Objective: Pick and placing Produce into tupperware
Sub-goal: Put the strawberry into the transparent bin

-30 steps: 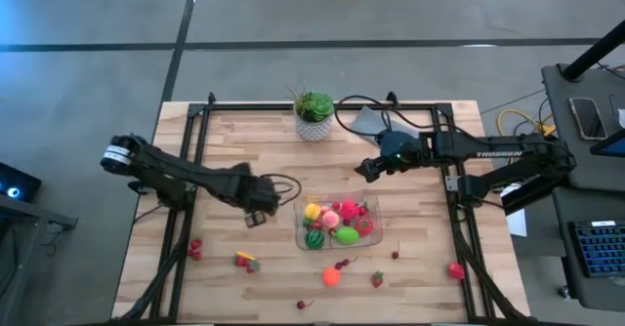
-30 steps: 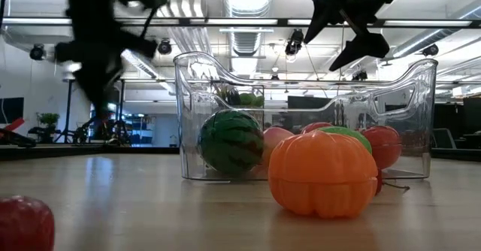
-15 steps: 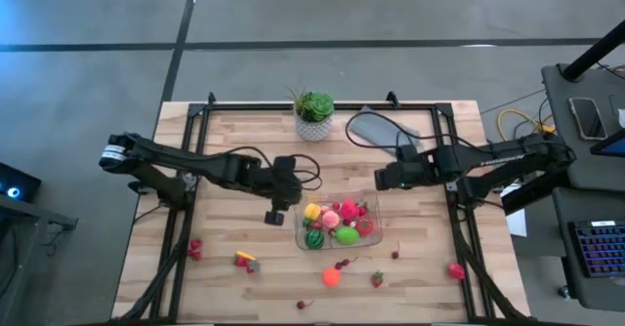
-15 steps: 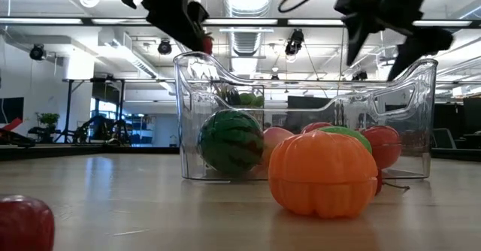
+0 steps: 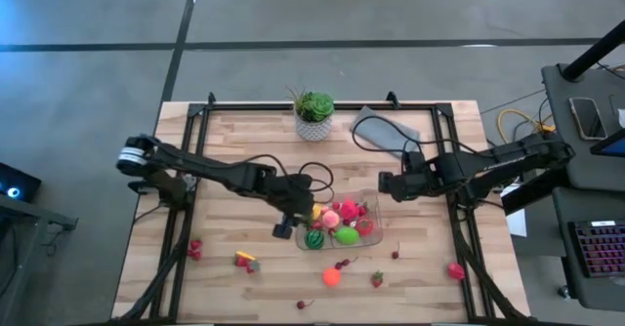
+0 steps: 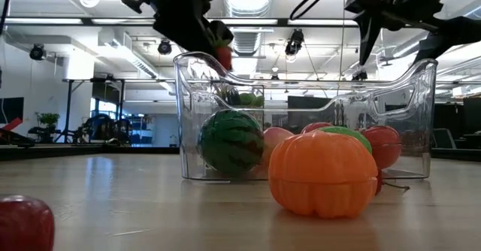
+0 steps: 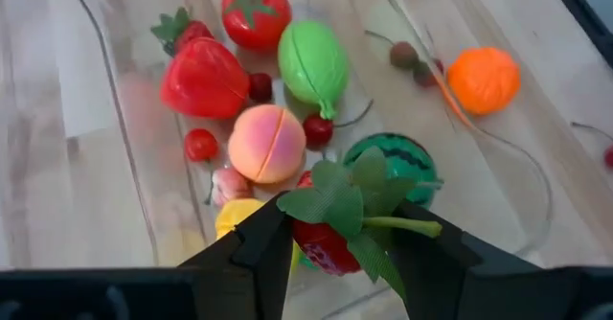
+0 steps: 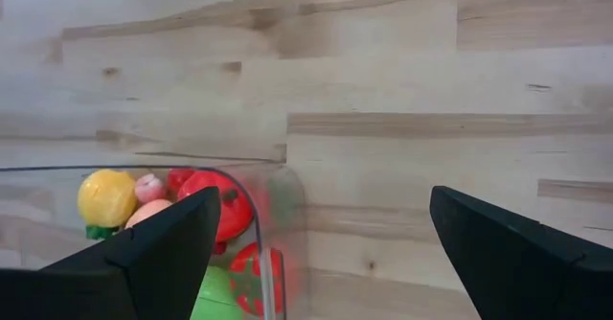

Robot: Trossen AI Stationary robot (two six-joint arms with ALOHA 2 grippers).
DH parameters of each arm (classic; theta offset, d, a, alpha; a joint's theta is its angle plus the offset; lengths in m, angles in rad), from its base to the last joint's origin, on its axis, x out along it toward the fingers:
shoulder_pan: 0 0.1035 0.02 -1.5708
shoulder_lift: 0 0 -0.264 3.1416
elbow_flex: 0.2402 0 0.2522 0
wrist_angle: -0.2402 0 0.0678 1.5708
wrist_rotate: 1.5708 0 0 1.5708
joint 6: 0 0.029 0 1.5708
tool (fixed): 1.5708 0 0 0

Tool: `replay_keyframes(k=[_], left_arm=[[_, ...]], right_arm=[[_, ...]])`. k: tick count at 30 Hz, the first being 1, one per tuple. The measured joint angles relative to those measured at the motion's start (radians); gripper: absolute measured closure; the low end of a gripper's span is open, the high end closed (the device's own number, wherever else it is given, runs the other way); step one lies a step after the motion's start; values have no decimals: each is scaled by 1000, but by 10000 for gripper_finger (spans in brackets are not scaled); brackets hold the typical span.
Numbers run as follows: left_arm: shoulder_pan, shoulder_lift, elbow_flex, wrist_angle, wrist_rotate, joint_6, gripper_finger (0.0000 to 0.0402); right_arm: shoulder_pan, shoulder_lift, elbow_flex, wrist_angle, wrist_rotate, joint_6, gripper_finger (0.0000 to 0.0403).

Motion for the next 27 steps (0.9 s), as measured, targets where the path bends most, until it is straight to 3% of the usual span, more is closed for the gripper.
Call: replay_keyframes(k=[6,17,23,27], left_arm=[[7,11,1,74,-33,-173,256],[8,29,2,133,-125,-452,143],[5,-26,3,52,-131,-593,128],[1,-62,0,2,-131,-717,127]], right_arm=[[-1,0,0,-2,35,-72,35],[-1,0,0,-2,54,-295,35],[51,0,0,-20,-139,-566,35],[152,1,-3,-90,-154,-563,35]])
